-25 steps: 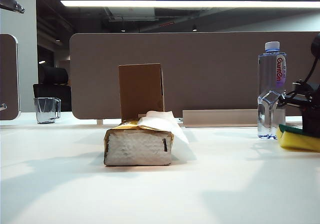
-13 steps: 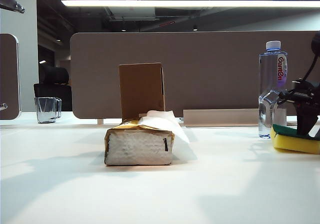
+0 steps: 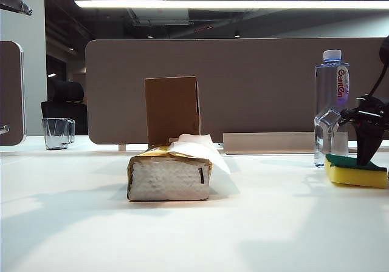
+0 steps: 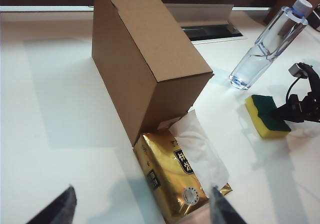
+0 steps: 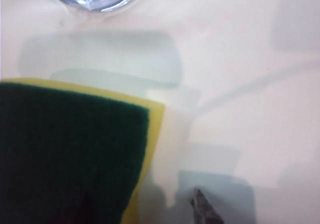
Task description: Move the sponge from left to right to wipe the table, avoiding obstacles on the table, and finally reaching the bottle of mineral water.
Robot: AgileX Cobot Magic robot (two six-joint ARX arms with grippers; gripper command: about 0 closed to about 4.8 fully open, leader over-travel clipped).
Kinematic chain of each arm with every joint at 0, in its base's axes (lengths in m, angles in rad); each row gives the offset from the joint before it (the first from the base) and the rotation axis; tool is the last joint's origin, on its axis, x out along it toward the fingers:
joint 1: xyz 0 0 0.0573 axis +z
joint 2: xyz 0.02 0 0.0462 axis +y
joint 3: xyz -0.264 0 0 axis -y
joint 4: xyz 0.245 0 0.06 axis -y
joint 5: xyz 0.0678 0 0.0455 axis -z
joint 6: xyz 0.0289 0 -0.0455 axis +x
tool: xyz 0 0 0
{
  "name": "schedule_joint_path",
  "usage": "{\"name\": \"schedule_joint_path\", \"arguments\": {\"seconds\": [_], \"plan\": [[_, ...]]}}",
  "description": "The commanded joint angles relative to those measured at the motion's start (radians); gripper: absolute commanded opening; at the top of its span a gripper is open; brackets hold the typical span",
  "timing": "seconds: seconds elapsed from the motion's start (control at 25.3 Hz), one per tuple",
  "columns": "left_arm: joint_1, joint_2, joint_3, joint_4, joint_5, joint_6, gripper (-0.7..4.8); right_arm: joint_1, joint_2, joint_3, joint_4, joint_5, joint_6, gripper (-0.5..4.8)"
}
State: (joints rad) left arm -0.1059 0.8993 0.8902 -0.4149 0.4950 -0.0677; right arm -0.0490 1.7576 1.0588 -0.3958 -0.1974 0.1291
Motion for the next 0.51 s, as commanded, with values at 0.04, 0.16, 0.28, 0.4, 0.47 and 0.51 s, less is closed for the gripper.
{"name": "schedule_joint_path", "arguments": {"seconds": [0.04,0.16,0.28,0.4,0.47,0.51], "plan": [[0.000,-0.004,0.008,0.012,0.006,0.000,3.41,0.000,-0.013,-0.013,-0.041,0.020,-0.002,2.75],[0.000,-0.005,0.008,0.013,0.006,0.000,3.41,0.000,-0.040,-0.013,-0.029,0.030,-0.002,2.76],[0.000,-0.006,0.008,0.012,0.006,0.000,3.41,-0.003,-0.082,-0.012,0.006,0.046,-0.002,3.21],[0.000,-0.007,0.008,0.012,0.007,0.000,3.41,-0.005,-0.101,-0.009,0.008,0.042,0.001,3.42],[0.000,-0.007,0.008,0.012,0.007,-0.001,3.41,-0.005,-0.105,-0.007,0.005,0.038,0.001,3.51],[0.000,-0.007,0.008,0.013,0.007,-0.016,3.41,-0.005,-0.105,-0.006,0.005,0.038,0.001,3.51]]}}
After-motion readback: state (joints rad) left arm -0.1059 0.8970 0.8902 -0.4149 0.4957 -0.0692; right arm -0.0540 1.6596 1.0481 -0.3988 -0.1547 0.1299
